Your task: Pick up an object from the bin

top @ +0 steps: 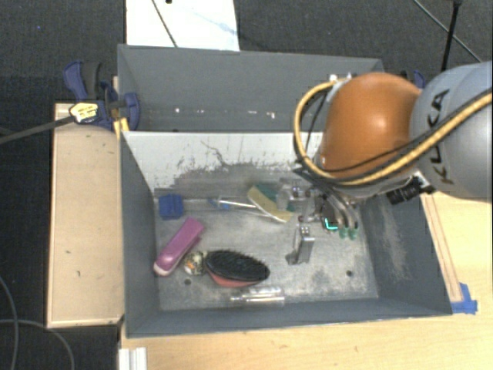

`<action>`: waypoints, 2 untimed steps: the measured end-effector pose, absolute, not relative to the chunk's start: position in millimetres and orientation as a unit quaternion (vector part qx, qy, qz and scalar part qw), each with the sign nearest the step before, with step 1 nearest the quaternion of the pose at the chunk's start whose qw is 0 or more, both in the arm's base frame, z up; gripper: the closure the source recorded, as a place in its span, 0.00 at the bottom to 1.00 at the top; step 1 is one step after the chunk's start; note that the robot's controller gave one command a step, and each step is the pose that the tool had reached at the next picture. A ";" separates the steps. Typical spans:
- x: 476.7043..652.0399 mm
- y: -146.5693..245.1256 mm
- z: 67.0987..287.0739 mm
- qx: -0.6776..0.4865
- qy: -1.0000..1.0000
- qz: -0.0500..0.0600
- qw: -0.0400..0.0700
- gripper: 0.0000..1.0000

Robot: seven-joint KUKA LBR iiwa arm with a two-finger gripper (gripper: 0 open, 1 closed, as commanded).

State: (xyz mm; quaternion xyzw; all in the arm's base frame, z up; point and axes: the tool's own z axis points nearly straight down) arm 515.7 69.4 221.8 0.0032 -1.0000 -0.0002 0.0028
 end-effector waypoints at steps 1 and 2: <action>487.1 168.3 156.9 0.137 -0.991 -0.001 0.001 0.00; 489.3 128.8 84.9 0.130 -0.991 0.000 0.001 0.00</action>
Offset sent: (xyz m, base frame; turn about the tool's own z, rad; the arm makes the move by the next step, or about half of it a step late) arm -0.0275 0.0960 -0.0638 -0.2651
